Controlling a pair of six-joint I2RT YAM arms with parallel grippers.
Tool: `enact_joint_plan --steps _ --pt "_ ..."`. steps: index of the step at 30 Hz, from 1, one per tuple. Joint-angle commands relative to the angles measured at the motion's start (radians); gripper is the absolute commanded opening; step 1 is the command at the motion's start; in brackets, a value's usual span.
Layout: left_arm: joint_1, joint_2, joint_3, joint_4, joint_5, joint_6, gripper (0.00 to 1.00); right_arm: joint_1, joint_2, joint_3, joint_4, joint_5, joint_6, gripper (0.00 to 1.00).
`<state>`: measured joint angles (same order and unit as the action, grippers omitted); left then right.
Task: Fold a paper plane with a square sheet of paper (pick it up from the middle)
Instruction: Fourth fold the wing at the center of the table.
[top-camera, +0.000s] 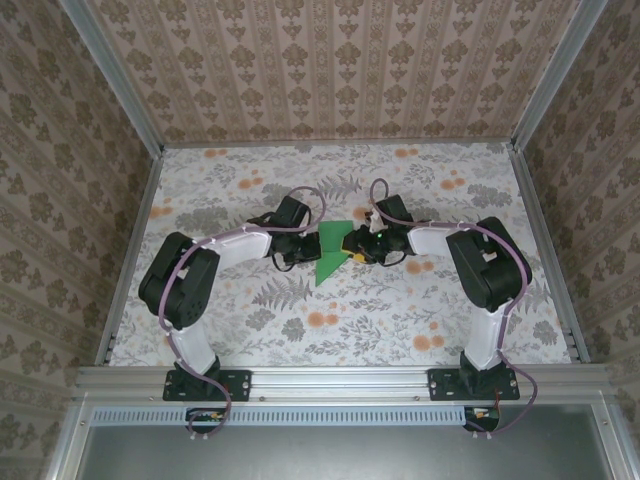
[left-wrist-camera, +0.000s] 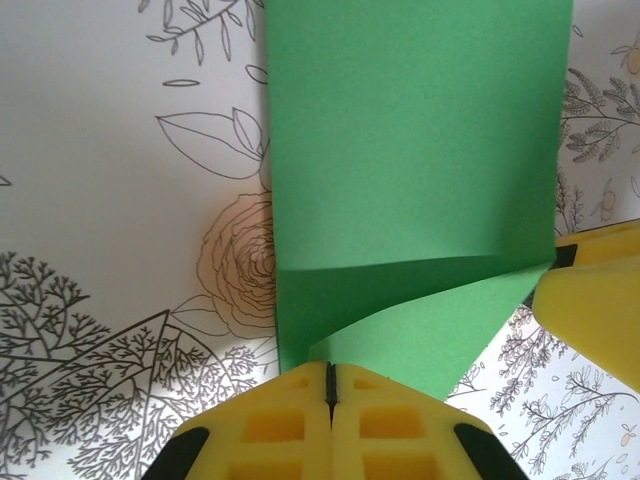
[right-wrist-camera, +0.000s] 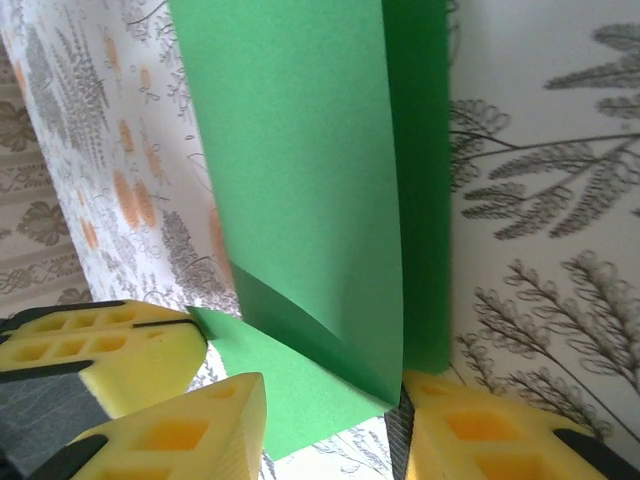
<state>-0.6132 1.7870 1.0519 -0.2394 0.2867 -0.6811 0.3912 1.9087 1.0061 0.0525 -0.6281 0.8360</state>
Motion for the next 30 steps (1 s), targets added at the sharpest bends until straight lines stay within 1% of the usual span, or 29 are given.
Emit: enact_joint_plan --steps 1,7,17,22,24,27,28,30 --pt "0.01 0.016 -0.01 -0.014 -0.009 -0.013 0.06 0.009 0.026 0.008 0.065 -0.073 0.018 0.37" --pt "0.016 0.016 -0.011 -0.018 -0.012 -0.011 0.06 0.026 0.036 0.003 0.141 -0.126 0.017 0.34" --pt "0.024 0.019 -0.01 -0.023 -0.009 -0.012 0.07 0.035 0.08 0.031 0.133 -0.151 -0.008 0.3" --pt "0.026 0.019 -0.023 -0.015 -0.008 -0.013 0.07 0.04 0.089 0.027 0.175 -0.153 0.03 0.29" --pt "0.026 0.016 -0.024 -0.013 -0.01 -0.013 0.07 0.038 0.09 0.012 0.213 -0.136 0.072 0.25" --pt "0.029 0.001 -0.025 -0.013 -0.012 -0.011 0.07 0.039 0.087 -0.003 0.244 -0.099 0.121 0.16" --pt "0.032 -0.009 -0.024 -0.015 -0.012 -0.01 0.07 0.037 0.08 -0.007 0.244 -0.081 0.129 0.12" --pt "0.036 -0.031 -0.023 -0.018 -0.015 -0.004 0.09 0.036 0.062 -0.014 0.229 -0.047 0.133 0.08"
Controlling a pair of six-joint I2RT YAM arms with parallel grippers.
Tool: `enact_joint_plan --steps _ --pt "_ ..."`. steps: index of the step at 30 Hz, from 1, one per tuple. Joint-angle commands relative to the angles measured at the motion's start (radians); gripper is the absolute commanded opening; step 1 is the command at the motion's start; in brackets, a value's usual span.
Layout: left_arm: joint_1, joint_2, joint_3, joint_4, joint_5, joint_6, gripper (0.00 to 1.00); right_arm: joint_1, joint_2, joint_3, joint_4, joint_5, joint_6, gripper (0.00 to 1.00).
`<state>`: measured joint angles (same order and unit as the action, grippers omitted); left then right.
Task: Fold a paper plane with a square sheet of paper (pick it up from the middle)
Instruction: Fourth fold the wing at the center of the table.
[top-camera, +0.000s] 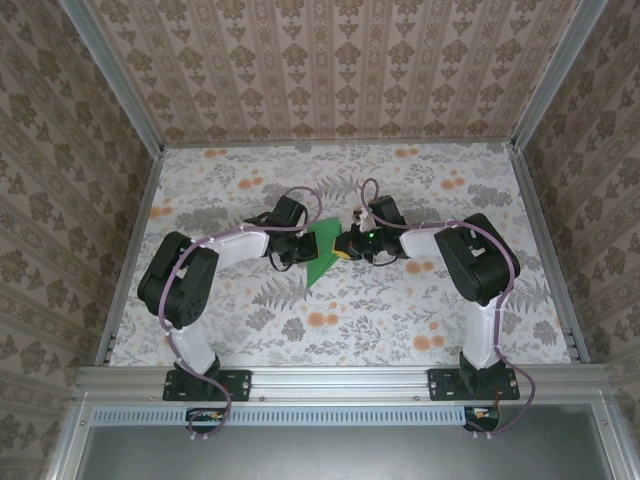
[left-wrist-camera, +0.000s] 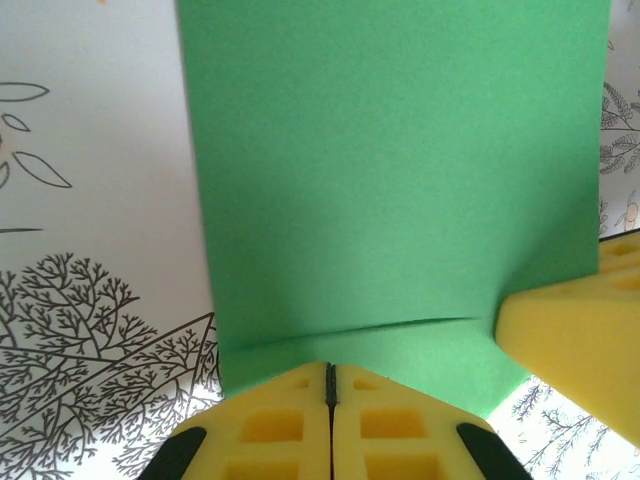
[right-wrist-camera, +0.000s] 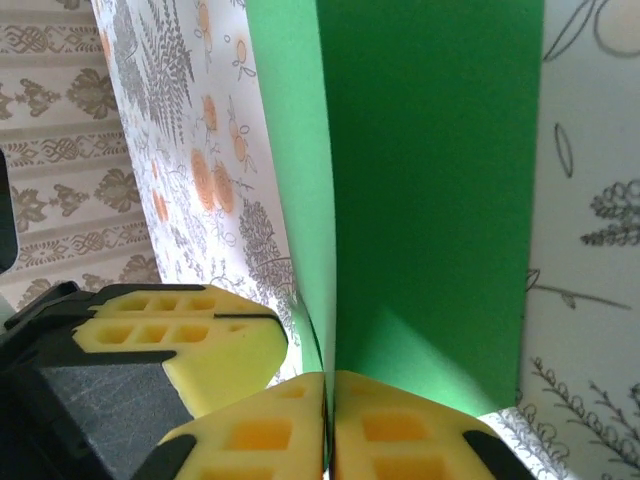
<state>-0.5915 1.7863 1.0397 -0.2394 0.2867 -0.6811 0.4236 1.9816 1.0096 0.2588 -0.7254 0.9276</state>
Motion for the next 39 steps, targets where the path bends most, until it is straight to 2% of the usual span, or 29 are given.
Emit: enact_joint_plan --steps 1,4,12,15,18,23,29,34,39 --pt "0.018 -0.046 -0.008 -0.024 -0.016 0.001 0.1 0.002 -0.028 -0.017 0.003 0.071 0.038 0.06" --pt "0.028 -0.099 -0.002 -0.042 -0.024 0.021 0.16 -0.004 -0.098 -0.029 -0.063 0.133 0.015 0.03" --pt "0.087 -0.261 -0.015 -0.008 -0.025 0.061 0.48 -0.008 -0.301 0.025 -0.364 0.298 -0.067 0.02" --pt "0.105 -0.299 -0.029 0.037 -0.018 0.092 0.61 -0.006 -0.35 0.04 -0.419 0.332 -0.038 0.02" --pt "0.106 -0.309 -0.047 0.099 0.035 0.162 0.75 -0.003 -0.379 0.045 -0.454 0.377 0.02 0.03" --pt "0.099 -0.302 -0.111 0.245 0.092 0.226 0.99 0.018 -0.369 0.08 -0.506 0.472 0.11 0.02" --pt "0.046 -0.27 -0.181 0.364 0.077 0.333 1.0 0.027 -0.304 0.128 -0.565 0.523 0.173 0.02" --pt "-0.051 -0.229 -0.215 0.448 -0.011 0.468 1.0 0.028 -0.274 0.128 -0.596 0.556 0.251 0.01" --pt "-0.093 -0.145 -0.236 0.578 -0.048 0.539 0.98 0.025 -0.254 0.142 -0.639 0.552 0.305 0.0"
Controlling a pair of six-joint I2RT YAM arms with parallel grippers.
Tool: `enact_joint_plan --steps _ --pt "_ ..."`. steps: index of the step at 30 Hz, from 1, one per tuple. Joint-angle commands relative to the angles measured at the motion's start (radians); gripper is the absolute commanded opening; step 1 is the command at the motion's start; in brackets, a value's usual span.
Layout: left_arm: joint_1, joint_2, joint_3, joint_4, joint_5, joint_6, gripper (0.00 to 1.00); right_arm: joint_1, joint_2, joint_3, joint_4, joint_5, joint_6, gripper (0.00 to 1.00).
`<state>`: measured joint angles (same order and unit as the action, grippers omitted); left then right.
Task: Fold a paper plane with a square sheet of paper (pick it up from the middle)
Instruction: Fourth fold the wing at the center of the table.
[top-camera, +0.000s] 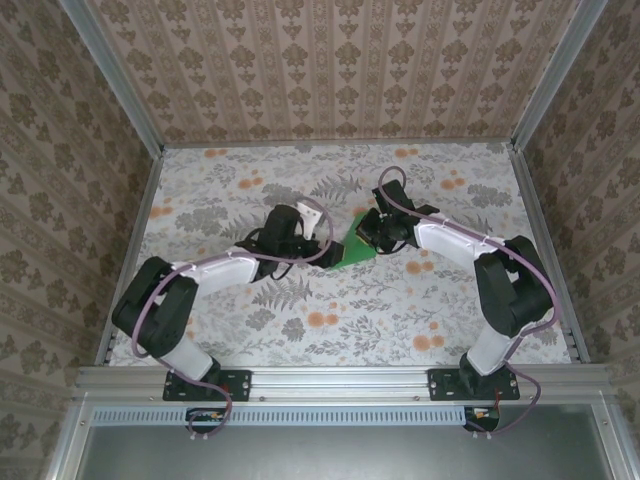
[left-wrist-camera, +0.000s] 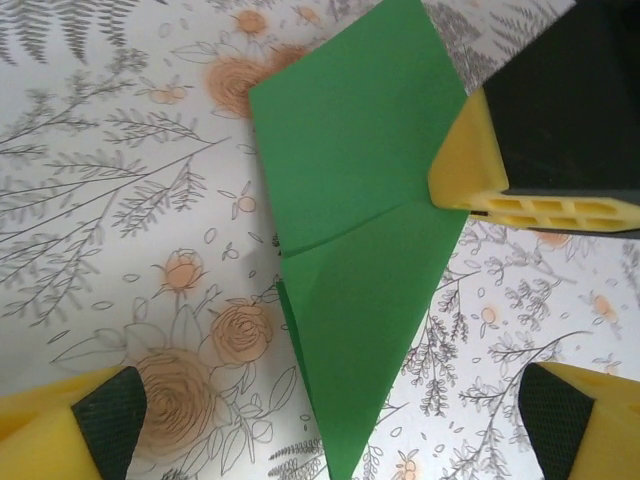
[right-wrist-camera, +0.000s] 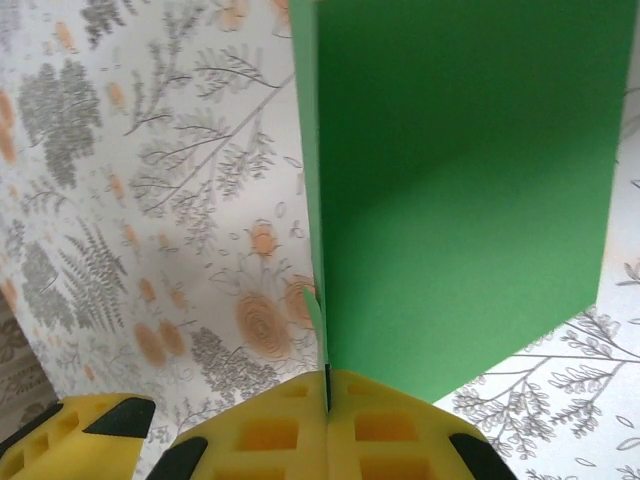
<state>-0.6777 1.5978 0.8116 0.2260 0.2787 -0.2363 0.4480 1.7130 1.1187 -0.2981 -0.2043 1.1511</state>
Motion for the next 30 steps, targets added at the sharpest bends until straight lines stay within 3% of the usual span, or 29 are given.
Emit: enact_joint_plan --steps 1,4,11,20,30 --pt "-0.014 0.064 0.004 0.119 -0.034 0.114 0.96 0.0 0.014 0.033 -0.091 0.03 0.09 0.0" --pt "-0.047 0.102 -0.033 0.272 -0.021 0.197 0.94 -0.003 0.012 0.029 -0.098 0.022 0.113 0.0" --pt "-0.049 0.195 -0.026 0.366 0.09 0.252 0.84 -0.02 0.017 0.029 -0.11 -0.018 0.119 0.0" --pt "-0.047 0.257 -0.019 0.391 0.148 0.322 0.67 -0.03 0.039 0.053 -0.117 -0.064 0.093 0.0" --pt "-0.036 0.288 0.003 0.403 0.176 0.331 0.4 -0.032 0.064 0.078 -0.128 -0.09 0.063 0.04"
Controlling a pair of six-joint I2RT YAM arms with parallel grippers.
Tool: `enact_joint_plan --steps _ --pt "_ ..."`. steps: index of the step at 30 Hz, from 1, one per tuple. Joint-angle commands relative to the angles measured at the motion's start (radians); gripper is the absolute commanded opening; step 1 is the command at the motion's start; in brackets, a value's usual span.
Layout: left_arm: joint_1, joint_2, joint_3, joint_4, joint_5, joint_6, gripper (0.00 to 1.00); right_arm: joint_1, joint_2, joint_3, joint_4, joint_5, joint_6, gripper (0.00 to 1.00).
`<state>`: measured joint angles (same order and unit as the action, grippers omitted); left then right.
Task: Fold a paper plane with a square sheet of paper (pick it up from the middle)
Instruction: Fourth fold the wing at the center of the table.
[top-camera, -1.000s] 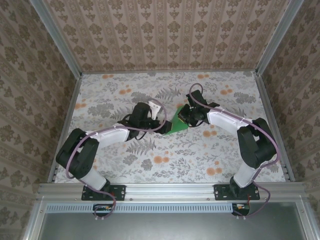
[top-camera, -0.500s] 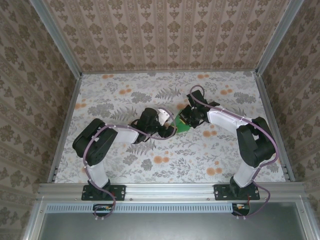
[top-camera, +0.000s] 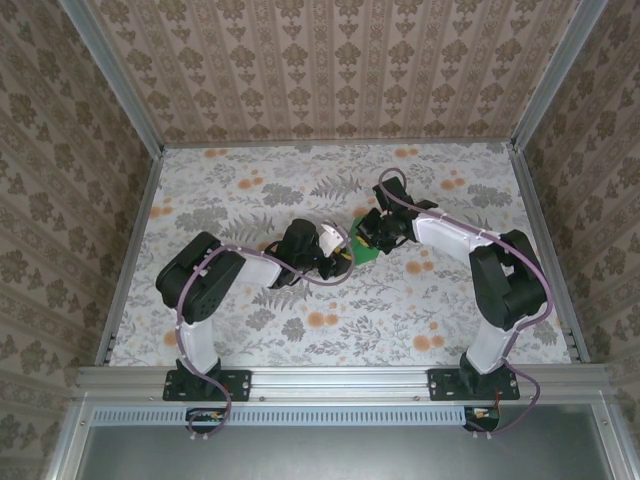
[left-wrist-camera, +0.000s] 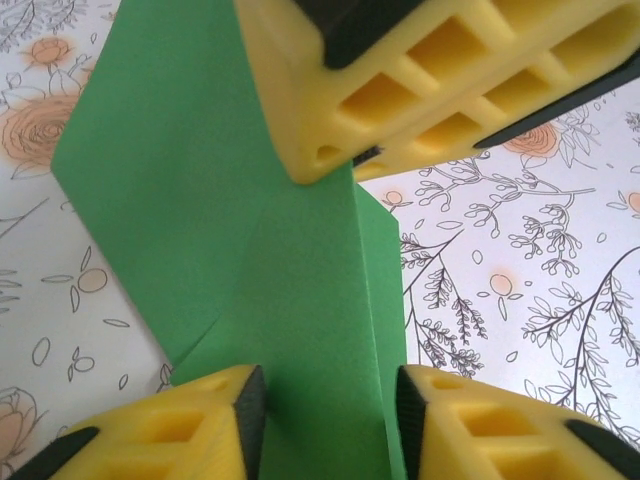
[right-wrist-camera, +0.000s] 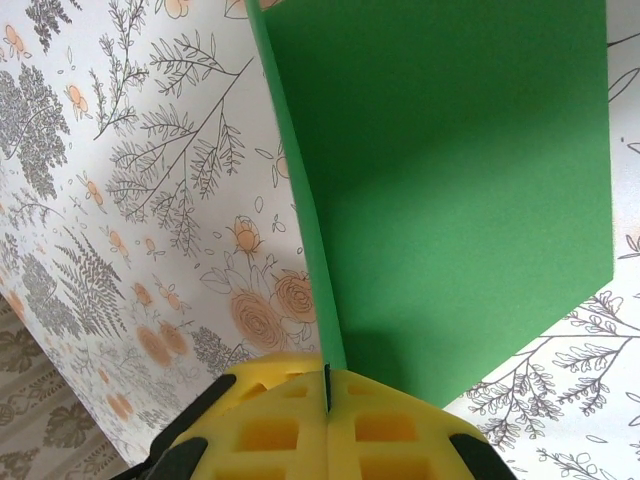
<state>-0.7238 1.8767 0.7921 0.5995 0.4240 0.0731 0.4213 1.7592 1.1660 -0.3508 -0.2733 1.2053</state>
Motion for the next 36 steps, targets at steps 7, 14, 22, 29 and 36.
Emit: enact_joint_plan --steps 7,14,22,29,36 --pt "0.012 0.008 0.022 0.022 0.033 0.02 0.33 -0.006 0.014 0.016 -0.079 -0.019 0.003 0.06" --pt "0.015 0.015 0.028 0.012 0.036 0.017 0.23 -0.009 0.023 0.025 -0.079 -0.032 -0.016 0.15" --pt "0.014 0.018 0.052 -0.063 0.061 -0.001 0.17 -0.032 0.02 0.027 -0.083 -0.069 -0.089 0.33" --pt "0.012 0.017 0.076 -0.145 0.079 -0.029 0.13 -0.071 -0.011 0.018 -0.068 -0.116 -0.176 0.5" --pt "-0.008 0.016 0.121 -0.276 0.079 -0.063 0.1 -0.127 -0.11 -0.085 0.008 -0.119 -0.267 0.64"
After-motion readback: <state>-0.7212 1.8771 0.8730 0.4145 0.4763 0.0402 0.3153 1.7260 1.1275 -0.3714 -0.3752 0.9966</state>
